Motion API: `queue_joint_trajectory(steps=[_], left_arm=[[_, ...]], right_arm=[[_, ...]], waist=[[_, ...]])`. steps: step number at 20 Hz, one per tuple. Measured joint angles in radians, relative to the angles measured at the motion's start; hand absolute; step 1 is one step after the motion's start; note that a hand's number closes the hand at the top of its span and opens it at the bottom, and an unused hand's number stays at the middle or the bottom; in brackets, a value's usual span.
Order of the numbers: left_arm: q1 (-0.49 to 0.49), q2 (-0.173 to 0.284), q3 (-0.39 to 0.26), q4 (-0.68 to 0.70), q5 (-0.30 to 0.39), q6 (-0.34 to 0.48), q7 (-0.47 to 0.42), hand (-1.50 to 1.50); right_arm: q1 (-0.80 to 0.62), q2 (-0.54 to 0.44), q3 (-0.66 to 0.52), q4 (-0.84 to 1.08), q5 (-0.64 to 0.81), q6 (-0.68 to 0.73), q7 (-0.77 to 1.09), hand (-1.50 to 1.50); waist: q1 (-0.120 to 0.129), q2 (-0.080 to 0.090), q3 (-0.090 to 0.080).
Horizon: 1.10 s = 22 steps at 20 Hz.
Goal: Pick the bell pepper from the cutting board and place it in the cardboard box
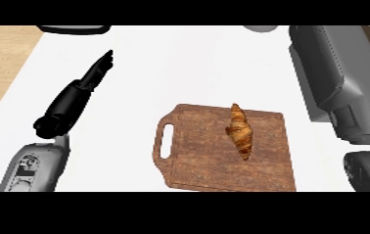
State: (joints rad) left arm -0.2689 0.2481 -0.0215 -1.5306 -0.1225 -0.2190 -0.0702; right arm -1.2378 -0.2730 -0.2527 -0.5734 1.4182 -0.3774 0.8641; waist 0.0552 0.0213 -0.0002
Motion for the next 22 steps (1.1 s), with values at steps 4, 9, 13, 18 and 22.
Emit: queue_joint_trajectory(steps=[4, 9, 13, 18, 22], left_arm=[[-0.008, 0.001, 0.008, 0.003, -0.001, -0.001, 0.013, 0.0], [0.007, -0.004, 0.01, -0.003, -0.009, 0.005, 0.009, 0.0], [0.016, 0.011, 0.027, -0.002, 0.003, -0.009, 0.005, 0.0], [0.004, 0.006, 0.029, -0.001, -0.001, -0.007, 0.02, 0.0], [0.033, 0.007, 0.032, -0.007, 0.001, -0.016, -0.002, 0.0]], right_arm=[[-0.017, -0.067, -0.038, 0.084, -0.003, -0.045, -0.004, 1.5], [-0.002, -0.154, -0.072, 0.183, -0.028, 0.01, -0.062, 1.5], [0.009, -0.202, -0.133, 0.251, -0.098, 0.115, -0.109, 1.5], [0.047, -0.251, -0.186, 0.306, -0.17, 0.218, -0.194, 1.5], [0.08, -0.287, -0.213, 0.347, -0.21, 0.314, -0.225, -1.5]], waist=[[-0.008, -0.002, 0.0], [-0.019, -0.007, 0.0], [-0.024, -0.009, 0.001], [-0.03, -0.011, 0.001], [-0.03, -0.012, 0.001]])
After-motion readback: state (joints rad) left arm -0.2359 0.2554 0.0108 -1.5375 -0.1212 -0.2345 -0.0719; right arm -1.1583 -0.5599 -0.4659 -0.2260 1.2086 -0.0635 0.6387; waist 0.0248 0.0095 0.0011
